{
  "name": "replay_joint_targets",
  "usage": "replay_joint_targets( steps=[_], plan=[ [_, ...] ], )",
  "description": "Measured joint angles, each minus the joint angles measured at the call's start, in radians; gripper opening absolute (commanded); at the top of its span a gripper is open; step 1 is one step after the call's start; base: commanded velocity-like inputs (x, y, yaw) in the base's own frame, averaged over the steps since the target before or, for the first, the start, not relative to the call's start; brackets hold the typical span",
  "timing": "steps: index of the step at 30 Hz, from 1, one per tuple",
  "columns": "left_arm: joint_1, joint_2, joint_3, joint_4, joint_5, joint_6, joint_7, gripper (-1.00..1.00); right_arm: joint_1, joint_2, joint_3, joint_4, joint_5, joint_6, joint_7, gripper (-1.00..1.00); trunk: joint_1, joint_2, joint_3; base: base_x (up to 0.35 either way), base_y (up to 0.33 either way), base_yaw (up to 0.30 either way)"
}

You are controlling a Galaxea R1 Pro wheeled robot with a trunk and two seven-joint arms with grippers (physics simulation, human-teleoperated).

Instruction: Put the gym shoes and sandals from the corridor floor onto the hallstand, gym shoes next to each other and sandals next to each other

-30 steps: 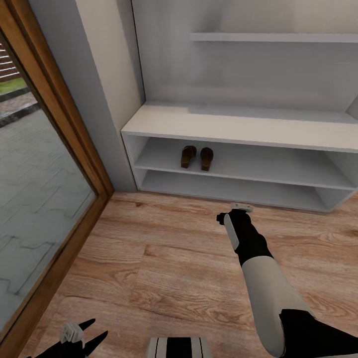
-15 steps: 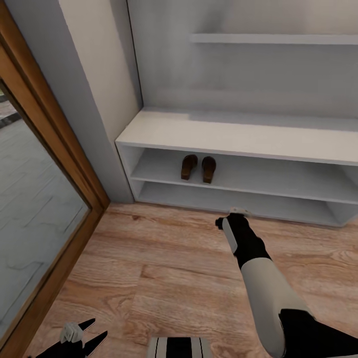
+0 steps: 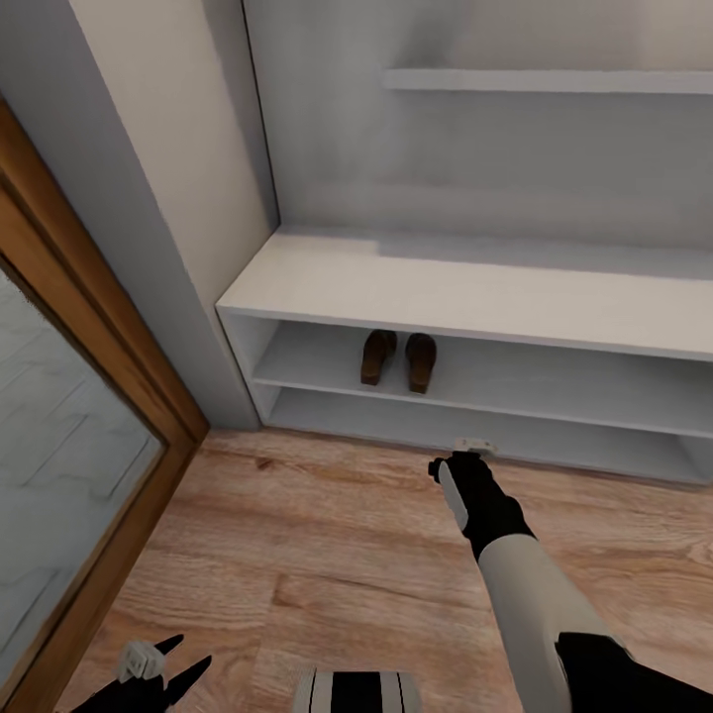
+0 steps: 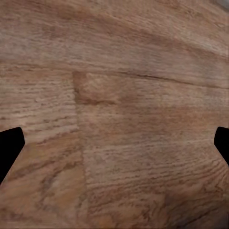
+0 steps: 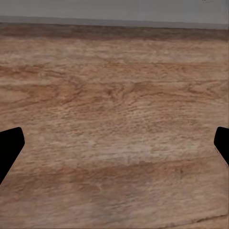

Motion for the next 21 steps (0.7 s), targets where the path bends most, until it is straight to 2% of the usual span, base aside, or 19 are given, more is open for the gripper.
replay_joint_targets(
  steps=[3,4,5,6,7,11,14,15,18,20,21],
  plan=[
    [0.001,0.000,-0.001,0.003,0.000,0.000,0.017,1.00,0.014,0.000,0.000,0.017,0.014,-0.017,-0.001,1.00,0.000,0.000,0.000,0.099,0.000,0.000],
    [0.001,0.000,-0.001,0.007,0.000,-0.001,0.066,1.00,0.031,-0.001,0.004,0.158,0.077,-0.369,-0.002,1.00,0.000,0.000,0.000,0.037,0.000,0.000],
    [0.001,0.000,-0.001,0.008,0.000,-0.002,0.072,1.00,0.038,0.000,0.002,0.361,0.084,-0.542,0.001,1.00,0.000,0.000,0.000,0.029,0.000,0.000],
    [0.001,0.000,-0.001,0.009,0.000,-0.002,0.078,1.00,0.044,0.000,0.001,0.548,0.084,-0.579,0.001,1.00,0.001,0.000,0.000,0.019,0.000,0.000],
    [0.001,0.000,-0.001,0.010,0.000,-0.003,0.090,1.00,0.050,0.001,0.003,0.599,0.093,-0.636,0.002,1.00,0.000,0.000,0.000,0.015,0.000,0.000],
    [0.001,-0.001,0.000,0.013,0.000,-0.003,0.118,1.00,0.074,0.001,0.005,0.647,0.103,-0.736,0.002,1.00,0.000,0.000,0.000,0.009,0.000,0.000],
    [0.001,-0.001,0.000,0.014,0.001,-0.004,0.143,1.00,0.101,0.001,0.004,0.662,0.106,-0.779,0.003,1.00,0.000,0.000,0.000,0.003,0.000,0.000],
    [0.001,-0.002,0.009,0.023,0.002,-0.006,0.181,1.00,0.137,0.001,0.001,0.672,0.111,-0.805,0.004,1.00,0.000,0.000,0.000,0.001,0.000,0.000],
    [0.001,-0.006,0.023,0.046,0.003,-0.009,0.213,1.00,0.167,0.001,0.004,0.675,0.121,-0.816,0.004,1.00,0.000,0.000,0.000,0.000,0.000,0.000],
    [0.001,-0.014,0.040,0.077,0.007,-0.019,0.241,1.00,0.195,-0.014,0.004,0.677,0.131,-0.821,0.004,1.00,0.000,0.000,0.000,0.000,0.000,0.000],
    [0.002,-0.024,0.067,0.117,0.011,-0.063,0.272,1.00,0.228,-0.052,-0.002,0.678,0.142,-0.825,0.018,1.00,0.000,0.000,0.000,0.000,0.000,0.000]
  ],
)
